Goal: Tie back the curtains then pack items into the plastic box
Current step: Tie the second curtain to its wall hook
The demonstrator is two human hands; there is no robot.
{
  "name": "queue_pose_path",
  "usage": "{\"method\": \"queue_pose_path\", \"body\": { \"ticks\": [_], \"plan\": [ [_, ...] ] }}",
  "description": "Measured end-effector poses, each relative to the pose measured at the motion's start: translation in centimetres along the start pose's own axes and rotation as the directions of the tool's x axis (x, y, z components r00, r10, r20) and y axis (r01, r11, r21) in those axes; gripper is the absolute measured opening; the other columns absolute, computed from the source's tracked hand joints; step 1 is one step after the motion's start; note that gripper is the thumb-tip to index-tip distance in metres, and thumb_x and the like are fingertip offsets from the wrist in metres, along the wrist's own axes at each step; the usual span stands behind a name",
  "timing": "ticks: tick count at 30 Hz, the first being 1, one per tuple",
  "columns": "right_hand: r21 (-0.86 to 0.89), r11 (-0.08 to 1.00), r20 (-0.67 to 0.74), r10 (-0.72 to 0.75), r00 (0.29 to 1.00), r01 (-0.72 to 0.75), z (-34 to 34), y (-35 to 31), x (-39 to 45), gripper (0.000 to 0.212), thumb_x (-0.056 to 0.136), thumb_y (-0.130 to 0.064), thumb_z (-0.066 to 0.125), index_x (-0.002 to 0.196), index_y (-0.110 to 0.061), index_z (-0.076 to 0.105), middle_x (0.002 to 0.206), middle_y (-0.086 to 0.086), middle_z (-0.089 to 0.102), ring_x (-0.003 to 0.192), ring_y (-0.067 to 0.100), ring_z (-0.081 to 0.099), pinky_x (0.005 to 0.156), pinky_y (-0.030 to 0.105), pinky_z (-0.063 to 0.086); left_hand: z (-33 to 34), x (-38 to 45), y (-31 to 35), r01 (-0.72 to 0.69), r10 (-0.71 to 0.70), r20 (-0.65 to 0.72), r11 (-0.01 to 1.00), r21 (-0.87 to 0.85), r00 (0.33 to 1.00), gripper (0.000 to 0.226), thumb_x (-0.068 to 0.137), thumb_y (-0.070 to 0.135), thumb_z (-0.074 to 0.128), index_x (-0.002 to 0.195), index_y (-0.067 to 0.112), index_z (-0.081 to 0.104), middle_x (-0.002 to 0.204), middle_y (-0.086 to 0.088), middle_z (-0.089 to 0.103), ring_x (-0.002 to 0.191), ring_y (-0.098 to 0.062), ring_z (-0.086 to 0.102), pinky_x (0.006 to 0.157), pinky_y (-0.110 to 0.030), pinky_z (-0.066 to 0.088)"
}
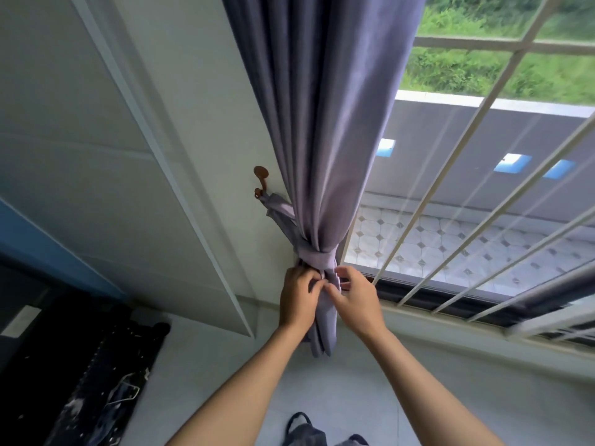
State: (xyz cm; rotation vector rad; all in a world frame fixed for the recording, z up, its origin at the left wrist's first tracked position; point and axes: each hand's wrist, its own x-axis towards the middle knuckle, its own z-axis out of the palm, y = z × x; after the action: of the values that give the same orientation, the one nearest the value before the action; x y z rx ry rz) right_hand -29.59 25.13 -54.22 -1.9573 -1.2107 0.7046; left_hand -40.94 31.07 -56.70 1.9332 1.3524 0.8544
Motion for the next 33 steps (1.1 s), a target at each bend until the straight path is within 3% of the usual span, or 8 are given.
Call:
{"method": "queue_pose_path", "body": {
  "ticks": [4, 7, 11, 14, 20, 27, 30, 33],
  "plan": [
    [0.006, 0.998, -0.046, 0.059, 0.997, -0.059, 0.1, -0.2, 1.9, 0.006, 0.092, -0.026, 0.057, 0.094, -0.021, 0.061, 0.086, -0.003, 0.068, 0.081, 0.021, 0.063, 0.069, 0.035, 0.049, -1.0, 0.4, -0.1, -0.019, 0.021, 0.055, 1.0, -0.022, 0.998, 0.009, 0.079, 0.007, 0.062, 0.076, 0.015, 0.063, 0.084, 0.002, 0.059, 0.076, -0.009, 0.054, 0.068, -0.014, 0.041],
    [-0.083, 0.996, -0.013, -0.006, 1.0, 0.005, -0.6, 0.2, 3.1, 0.01, 0.092, -0.018, 0.056, 0.092, -0.015, 0.066, 0.085, 0.004, 0.072, 0.08, 0.028, 0.063, 0.068, 0.038, 0.05, -1.7, 0.6, -0.8, 0.105, -0.108, -0.041, 0.992, -0.073, 0.993, 0.007, 0.081, 0.015, 0.064, 0.085, 0.019, 0.06, 0.09, 0.0, 0.058, 0.079, -0.013, 0.06, 0.071, -0.033, 0.053],
    [-0.104, 0.99, 0.014, -0.099, 0.995, 0.1, -1.1, 1.8, 2.6, 0.014, 0.093, -0.015, 0.058, 0.095, -0.014, 0.072, 0.084, 0.006, 0.074, 0.078, 0.03, 0.065, 0.067, 0.04, 0.05, -1.8, 1.5, 0.0, 0.191, -0.191, -0.078, 0.982, -0.007, 0.978, 0.014, 0.085, 0.033, 0.063, 0.085, 0.022, 0.053, 0.093, 0.002, 0.057, 0.079, -0.012, 0.059, 0.068, -0.028, 0.047],
    [-0.053, 0.998, 0.001, -0.039, 0.999, 0.039, -0.5, 2.8, 1.9, 0.013, 0.093, -0.014, 0.058, 0.093, -0.013, 0.071, 0.084, 0.004, 0.074, 0.077, 0.027, 0.065, 0.065, 0.033, 0.044, -0.4, 1.5, 0.5, 0.256, -0.259, -0.119, 0.966, -0.04, 0.958, 0.01, 0.088, 0.024, 0.062, 0.086, 0.018, 0.055, 0.091, 0.001, 0.06, 0.079, -0.013, 0.058, 0.064, -0.021, 0.037],
    [-0.14, 0.989, 0.094, -0.041, 0.995, 0.054, -1.8, 2.8, 4.8, 0.019, 0.094, -0.017, 0.051, 0.092, -0.018, 0.071, 0.083, -0.001, 0.071, 0.073, 0.024, 0.061, 0.065, 0.035, 0.048, 0.6, 1.1, 1.6, 0.095, -0.094, -0.013, 0.981, 0.169, 0.995, 0.018, 0.089, 0.007, 0.052, 0.07, 0.007, 0.049, 0.074, -0.01, 0.054, 0.075, -0.025, 0.046, 0.06, -0.025, 0.022],
    [-0.387, 0.918, 0.122, -0.047, 0.991, 0.091, -1.5, 1.8, 3.4, 0.014, 0.089, -0.015, 0.047, 0.081, -0.021, 0.056, 0.076, 0.002, 0.064, 0.068, 0.028, 0.058, 0.057, 0.039, 0.047, -1.4, 0.5, 2.5, 0.022, -0.059, 0.106, 0.945, 0.327, 0.993, 0.016, 0.095, 0.017, 0.049, 0.096, 0.007, 0.06, 0.099, -0.011, 0.062, 0.097, -0.026, 0.052, 0.074, -0.032, 0.042],
    [-0.3, 0.953, -0.044, -0.062, 0.997, 0.047, -2.6, -0.4, 1.8, 0.01, 0.092, -0.021, 0.048, 0.091, -0.02, 0.058, 0.084, -0.002, 0.064, 0.074, 0.024, 0.059, 0.061, 0.036, 0.05, -3.2, 0.8, 2.3, -0.038, -0.013, 0.162, 0.95, 0.311, 0.987, 0.012, 0.09, 0.023, 0.056, 0.088, 0.012, 0.061, 0.094, -0.006, 0.065, 0.094, -0.025, 0.055, 0.075, -0.033, 0.045],
    [-0.133, 0.965, -0.272, -0.254, 0.928, 0.225, -4.2, -4.5, 0.1, 0.006, 0.089, -0.022, 0.059, 0.095, -0.021, 0.059, 0.085, -0.007, 0.063, 0.072, 0.016, 0.058, 0.063, 0.033, 0.049, -5.6, 1.3, 3.0, -0.103, 0.093, 0.061, 0.977, 0.185, 0.994, 0.005, 0.084, 0.021, 0.056, 0.084, 0.016, 0.059, 0.086, 0.0, 0.064, 0.084, -0.019, 0.058, 0.072, -0.032, 0.049]
  ]
}}
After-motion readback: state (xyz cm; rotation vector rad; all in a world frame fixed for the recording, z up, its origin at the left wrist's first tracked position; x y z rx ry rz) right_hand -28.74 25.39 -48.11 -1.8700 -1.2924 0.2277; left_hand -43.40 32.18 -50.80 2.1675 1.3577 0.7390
